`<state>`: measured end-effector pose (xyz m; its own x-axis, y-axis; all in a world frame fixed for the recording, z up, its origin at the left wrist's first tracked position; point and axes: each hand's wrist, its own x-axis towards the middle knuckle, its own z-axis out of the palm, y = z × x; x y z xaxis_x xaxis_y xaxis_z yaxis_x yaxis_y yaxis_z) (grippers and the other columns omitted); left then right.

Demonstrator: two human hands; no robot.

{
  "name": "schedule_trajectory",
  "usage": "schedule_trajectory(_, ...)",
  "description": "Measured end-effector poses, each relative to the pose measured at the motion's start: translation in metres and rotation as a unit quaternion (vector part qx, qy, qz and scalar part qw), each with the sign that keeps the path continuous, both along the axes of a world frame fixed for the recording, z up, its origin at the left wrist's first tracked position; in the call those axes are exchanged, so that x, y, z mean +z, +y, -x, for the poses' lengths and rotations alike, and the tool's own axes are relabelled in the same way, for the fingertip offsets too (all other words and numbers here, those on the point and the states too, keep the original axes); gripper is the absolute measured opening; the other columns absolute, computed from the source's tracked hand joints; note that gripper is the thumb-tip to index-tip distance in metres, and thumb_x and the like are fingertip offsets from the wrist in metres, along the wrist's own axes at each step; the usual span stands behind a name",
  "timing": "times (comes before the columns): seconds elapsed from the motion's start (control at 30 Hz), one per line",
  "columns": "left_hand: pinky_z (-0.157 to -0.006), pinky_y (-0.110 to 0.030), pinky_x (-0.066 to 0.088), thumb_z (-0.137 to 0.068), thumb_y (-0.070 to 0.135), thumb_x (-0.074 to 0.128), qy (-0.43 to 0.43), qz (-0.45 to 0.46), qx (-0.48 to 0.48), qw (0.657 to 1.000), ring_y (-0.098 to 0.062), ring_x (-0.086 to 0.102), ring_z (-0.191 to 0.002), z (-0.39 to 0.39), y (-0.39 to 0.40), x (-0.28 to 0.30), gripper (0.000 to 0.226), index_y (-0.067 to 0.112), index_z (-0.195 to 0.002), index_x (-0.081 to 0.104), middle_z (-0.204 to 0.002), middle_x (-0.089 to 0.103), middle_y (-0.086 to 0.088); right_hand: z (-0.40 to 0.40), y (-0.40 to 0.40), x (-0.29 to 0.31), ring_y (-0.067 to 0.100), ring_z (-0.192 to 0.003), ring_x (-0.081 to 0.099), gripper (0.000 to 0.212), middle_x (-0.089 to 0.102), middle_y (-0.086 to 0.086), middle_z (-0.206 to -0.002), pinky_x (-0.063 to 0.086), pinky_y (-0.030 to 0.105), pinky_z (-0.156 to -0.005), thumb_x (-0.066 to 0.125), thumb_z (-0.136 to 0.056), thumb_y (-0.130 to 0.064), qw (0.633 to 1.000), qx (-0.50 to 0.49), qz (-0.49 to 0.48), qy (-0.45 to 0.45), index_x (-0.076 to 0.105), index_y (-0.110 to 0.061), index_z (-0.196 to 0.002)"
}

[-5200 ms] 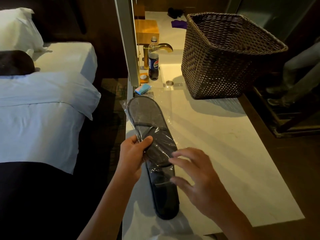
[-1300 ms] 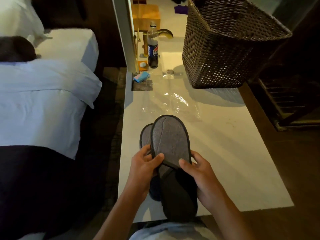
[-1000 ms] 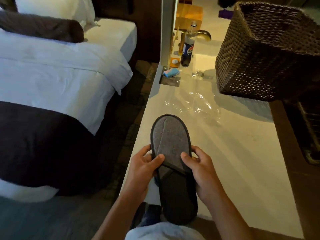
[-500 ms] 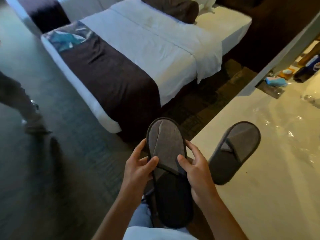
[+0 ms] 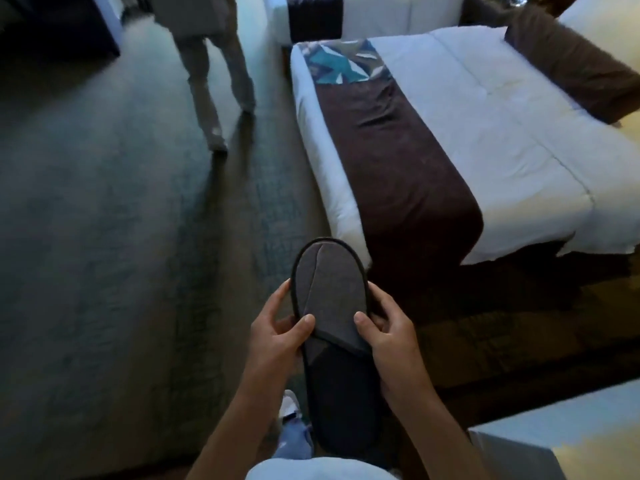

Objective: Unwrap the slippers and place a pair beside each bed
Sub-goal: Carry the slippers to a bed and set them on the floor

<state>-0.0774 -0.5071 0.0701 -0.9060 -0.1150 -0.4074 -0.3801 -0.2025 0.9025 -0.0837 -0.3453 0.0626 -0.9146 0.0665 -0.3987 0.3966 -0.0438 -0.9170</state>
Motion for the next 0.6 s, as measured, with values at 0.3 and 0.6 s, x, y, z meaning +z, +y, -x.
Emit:
schedule_trajectory(0.3,-0.087,-0.041,0.06,-0.085,0.007,0.072,0.0,-0.009,0.123,0.992,-0.02,0.072,-0.104,0.062,-0.133,-0.01,0.046,0.031,-0.122,0.059,-0.119,0.072,-0.005,0.088,-0.132,0.0,0.015,-0.124,0.057,0.05,0.055,-0.001,-0.14,0.054,0.04,-0.1,0.059,-0.096,-0.025,0.991,0.12,-0.057,0.009,0.045,-0.026,-0.144)
schedule_trajectory(0.6,-0.08,-0.038,0.061,-0.087,0.006,0.07,-0.036,-0.013,0.131,0.991,-0.018,0.075,-0.095,0.19,-0.167,-0.023,0.031,0.03,-0.105,0.062,-0.105,0.076,-0.004,0.217,-0.17,-0.009,0.015,-0.112,0.064,0.031,0.064,-0.002,-0.123,0.056,0.04,-0.096,0.057,-0.097,-0.022,0.992,0.124,-0.014,-0.02,0.05,-0.032,-0.125)
